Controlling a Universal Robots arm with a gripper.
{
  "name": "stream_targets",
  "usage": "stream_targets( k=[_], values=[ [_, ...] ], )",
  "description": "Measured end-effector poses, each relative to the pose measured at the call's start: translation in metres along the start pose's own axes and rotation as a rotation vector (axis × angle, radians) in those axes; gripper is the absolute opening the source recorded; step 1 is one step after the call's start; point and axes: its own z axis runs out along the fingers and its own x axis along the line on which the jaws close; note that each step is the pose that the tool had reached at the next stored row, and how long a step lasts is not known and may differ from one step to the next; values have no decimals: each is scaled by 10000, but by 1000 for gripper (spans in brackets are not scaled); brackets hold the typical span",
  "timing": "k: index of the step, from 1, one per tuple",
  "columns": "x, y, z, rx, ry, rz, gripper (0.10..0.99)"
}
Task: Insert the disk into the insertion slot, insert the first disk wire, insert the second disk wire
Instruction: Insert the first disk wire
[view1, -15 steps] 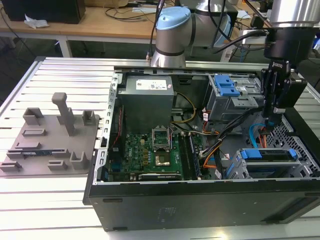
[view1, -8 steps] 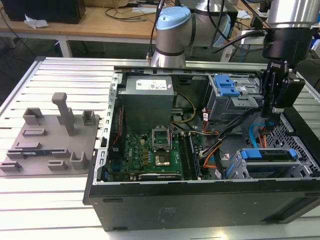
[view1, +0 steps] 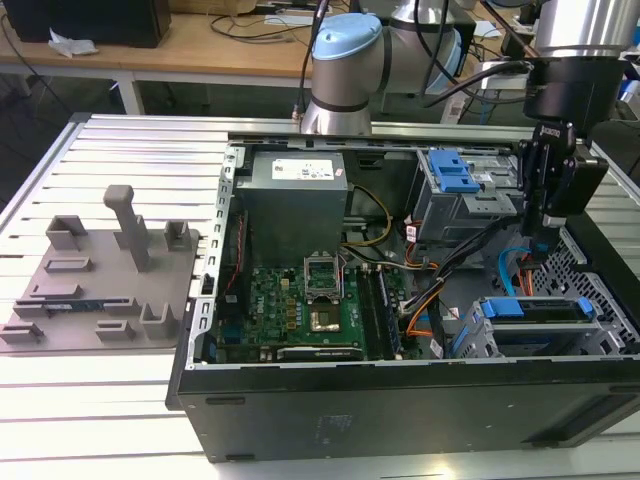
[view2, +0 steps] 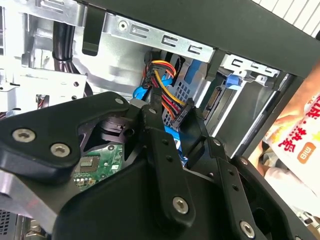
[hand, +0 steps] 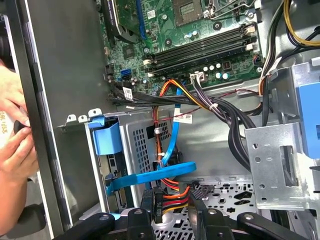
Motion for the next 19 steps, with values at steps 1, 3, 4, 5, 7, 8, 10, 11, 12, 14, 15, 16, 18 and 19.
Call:
stream_targets(
  k=[1, 3, 4, 5, 7, 8, 10, 11, 12, 14, 15, 16, 18, 19],
  values=[
    [-2, -1, 0, 5, 15, -4, 412],
    [-3, -1, 1, 9, 27, -7, 412],
    [-3, -1, 1, 9, 28, -9, 412],
    [-4, -1, 2, 9, 26, -9, 412],
    [-5, -1, 2, 10, 26, -12, 412],
    [-11, 0, 0, 18, 33, -25, 412],
    [-18, 0, -4, 38, 55, -60, 412],
    [-21, 1, -5, 53, 68, -84, 412],
    [-23, 2, -5, 78, 99, -125, 412],
    [-26, 2, 0, 96, 137, -148, 396],
    [-28, 3, 5, 99, 150, -151, 329],
    [-31, 4, 11, 104, 172, -153, 263],
    [-32, 4, 15, 109, 196, -154, 208],
    [-31, 4, 14, 110, 205, -154, 169]
  ],
)
